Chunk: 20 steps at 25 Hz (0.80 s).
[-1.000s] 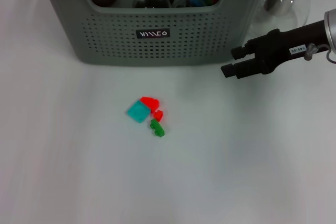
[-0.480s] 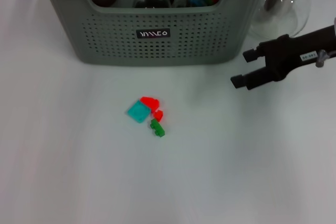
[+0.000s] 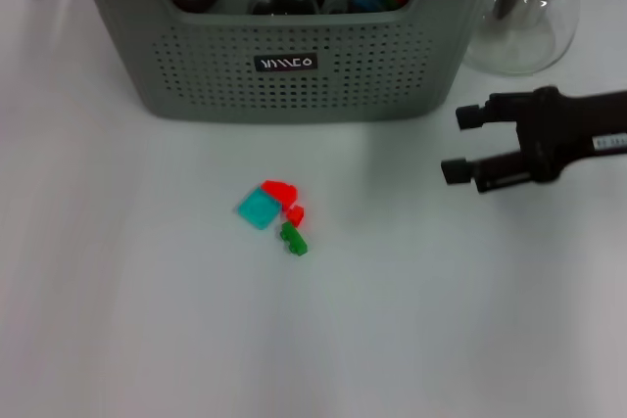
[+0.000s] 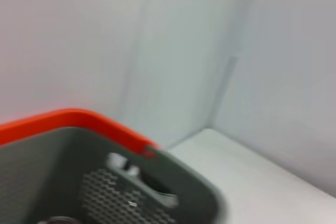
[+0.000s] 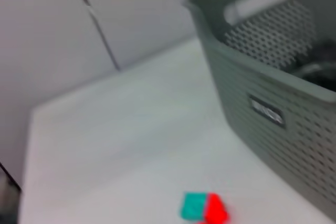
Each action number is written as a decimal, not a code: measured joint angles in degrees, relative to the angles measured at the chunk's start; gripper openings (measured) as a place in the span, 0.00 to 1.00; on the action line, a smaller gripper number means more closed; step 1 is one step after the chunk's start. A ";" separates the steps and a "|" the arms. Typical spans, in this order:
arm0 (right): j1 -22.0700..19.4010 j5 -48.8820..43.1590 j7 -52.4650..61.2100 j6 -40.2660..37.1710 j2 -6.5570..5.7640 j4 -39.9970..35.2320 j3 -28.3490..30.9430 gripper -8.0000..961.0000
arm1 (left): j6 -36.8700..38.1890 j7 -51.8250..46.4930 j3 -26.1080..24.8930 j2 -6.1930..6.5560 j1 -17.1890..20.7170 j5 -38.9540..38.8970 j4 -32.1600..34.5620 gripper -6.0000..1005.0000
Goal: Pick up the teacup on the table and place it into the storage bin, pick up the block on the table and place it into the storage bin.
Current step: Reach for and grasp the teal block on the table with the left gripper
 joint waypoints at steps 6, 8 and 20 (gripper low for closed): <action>-3.46 2.06 -7.19 -1.13 1.13 5.21 2.74 0.99 | 8.78 4.96 -1.49 -0.31 2.05 -2.35 -0.71 0.85; -4.20 2.08 -7.55 0.15 1.90 6.12 3.22 0.98 | 11.83 6.71 -1.73 -0.32 2.31 -2.17 -1.97 0.85; -3.58 0.30 -4.92 5.36 3.42 6.04 3.17 0.98 | 18.03 10.85 2.11 -0.72 2.67 18.33 -6.18 0.85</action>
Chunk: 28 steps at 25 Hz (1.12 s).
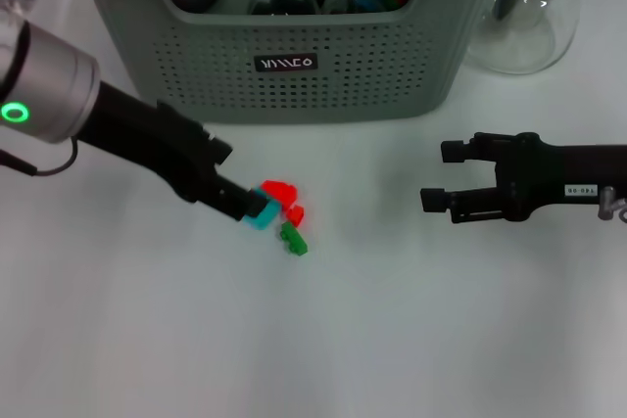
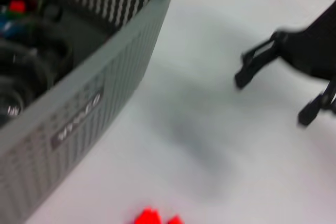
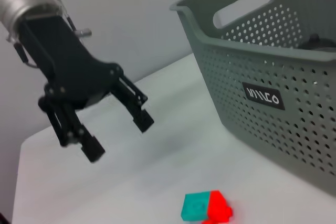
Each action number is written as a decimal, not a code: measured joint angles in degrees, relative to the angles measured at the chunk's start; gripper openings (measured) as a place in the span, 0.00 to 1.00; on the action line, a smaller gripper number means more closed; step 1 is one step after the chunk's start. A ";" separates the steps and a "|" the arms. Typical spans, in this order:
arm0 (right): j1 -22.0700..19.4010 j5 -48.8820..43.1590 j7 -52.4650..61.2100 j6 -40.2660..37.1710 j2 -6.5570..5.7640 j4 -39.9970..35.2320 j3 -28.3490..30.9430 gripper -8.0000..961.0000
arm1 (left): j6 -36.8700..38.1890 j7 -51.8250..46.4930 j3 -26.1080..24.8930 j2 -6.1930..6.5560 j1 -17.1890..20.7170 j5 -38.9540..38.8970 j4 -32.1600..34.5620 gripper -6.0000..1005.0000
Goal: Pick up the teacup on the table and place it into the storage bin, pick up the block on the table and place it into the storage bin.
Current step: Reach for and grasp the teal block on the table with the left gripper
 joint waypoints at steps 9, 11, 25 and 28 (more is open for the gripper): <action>7.52 -7.14 8.67 1.72 -0.40 -0.23 -0.56 0.98 | -8.06 -1.21 4.90 0.00 -1.34 6.50 -7.83 0.85; 9.36 -9.33 10.38 2.21 -0.22 -0.24 -0.57 0.99 | -10.25 -2.14 7.61 -0.05 -1.80 7.44 -9.25 0.85; 10.32 -9.49 11.06 2.45 -0.24 -0.27 -0.41 0.99 | -20.01 -17.57 23.17 -0.11 -6.15 15.43 -14.60 0.84; 10.20 -9.48 10.95 2.45 -0.32 -0.27 -0.21 0.99 | -20.48 -20.05 24.80 -0.14 -6.68 16.56 -15.29 0.84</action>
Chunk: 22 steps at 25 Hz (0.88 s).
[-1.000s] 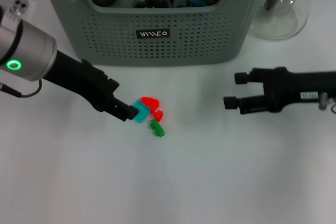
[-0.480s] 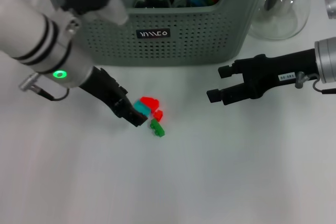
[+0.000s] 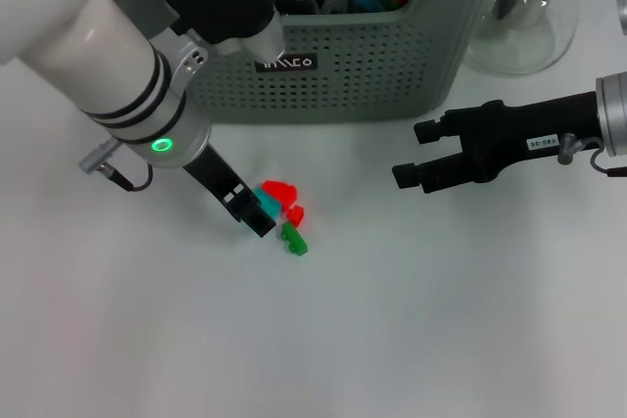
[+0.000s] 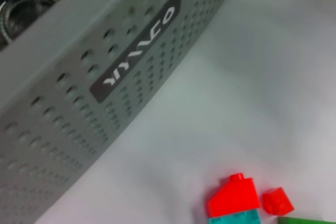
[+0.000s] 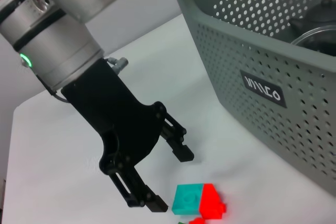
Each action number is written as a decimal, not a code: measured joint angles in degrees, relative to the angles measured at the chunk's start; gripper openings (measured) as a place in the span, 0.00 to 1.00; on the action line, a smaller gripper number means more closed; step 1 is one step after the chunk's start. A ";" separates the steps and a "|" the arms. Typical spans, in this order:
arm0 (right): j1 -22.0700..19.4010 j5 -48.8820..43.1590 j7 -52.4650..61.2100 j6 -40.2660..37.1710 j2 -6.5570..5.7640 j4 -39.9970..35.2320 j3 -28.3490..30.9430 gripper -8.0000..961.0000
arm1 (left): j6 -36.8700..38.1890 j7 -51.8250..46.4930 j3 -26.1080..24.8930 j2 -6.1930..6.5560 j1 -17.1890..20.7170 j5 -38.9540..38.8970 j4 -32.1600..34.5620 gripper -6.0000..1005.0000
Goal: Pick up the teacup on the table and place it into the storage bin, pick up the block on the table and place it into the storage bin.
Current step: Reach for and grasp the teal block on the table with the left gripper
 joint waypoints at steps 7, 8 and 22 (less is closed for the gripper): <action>-0.03 0.00 -0.38 0.03 -0.01 0.00 0.04 0.98 | -1.47 -4.46 3.86 -0.04 -0.49 1.10 -1.44 0.83; -0.03 0.00 -0.42 0.06 -0.01 0.00 -0.03 0.98 | -1.79 -5.02 4.54 -0.05 -0.47 1.27 -1.52 0.83; -0.04 -0.06 -0.51 0.08 0.08 0.00 -0.29 0.99 | -4.50 -8.40 7.57 -0.13 -0.67 2.95 -2.89 0.81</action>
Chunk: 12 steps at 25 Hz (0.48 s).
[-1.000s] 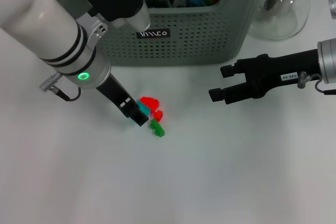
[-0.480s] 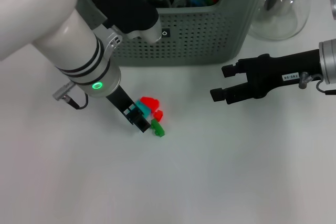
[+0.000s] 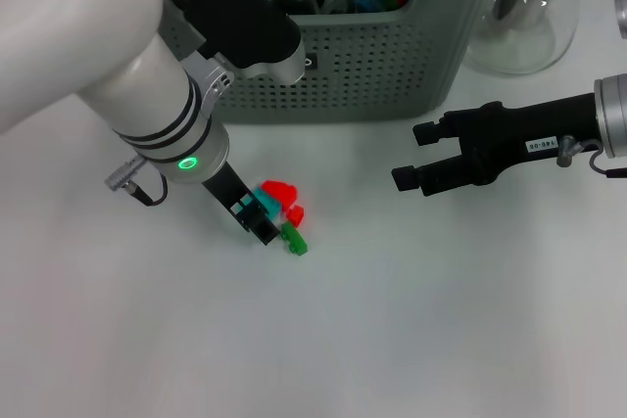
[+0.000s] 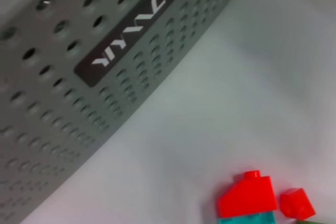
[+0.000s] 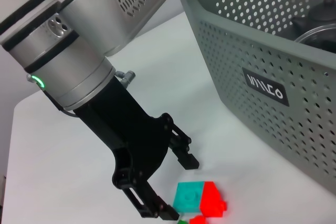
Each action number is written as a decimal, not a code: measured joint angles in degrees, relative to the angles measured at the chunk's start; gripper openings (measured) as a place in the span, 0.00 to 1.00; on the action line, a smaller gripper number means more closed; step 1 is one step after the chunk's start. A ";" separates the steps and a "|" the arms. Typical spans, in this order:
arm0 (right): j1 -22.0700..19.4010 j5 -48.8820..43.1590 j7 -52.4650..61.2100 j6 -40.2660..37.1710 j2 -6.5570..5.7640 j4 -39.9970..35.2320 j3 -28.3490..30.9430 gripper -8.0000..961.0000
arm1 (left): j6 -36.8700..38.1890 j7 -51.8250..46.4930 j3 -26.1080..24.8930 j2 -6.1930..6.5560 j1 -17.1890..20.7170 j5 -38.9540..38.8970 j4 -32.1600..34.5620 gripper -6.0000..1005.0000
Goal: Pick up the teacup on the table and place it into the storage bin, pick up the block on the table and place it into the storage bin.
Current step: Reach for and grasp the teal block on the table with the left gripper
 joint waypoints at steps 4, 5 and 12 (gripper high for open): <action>-0.02 0.02 0.00 0.00 0.00 0.00 0.06 0.99 | -0.40 -0.06 0.31 -0.03 -0.10 0.05 -0.16 0.79; -0.03 0.03 0.00 0.00 0.00 0.00 0.10 0.99 | -0.45 -0.09 0.32 -0.05 -0.10 0.06 -0.16 0.78; 0.00 0.06 0.00 0.00 -0.11 0.00 0.22 0.98 | -0.58 -0.27 0.33 -0.09 -0.73 -0.14 -0.77 0.73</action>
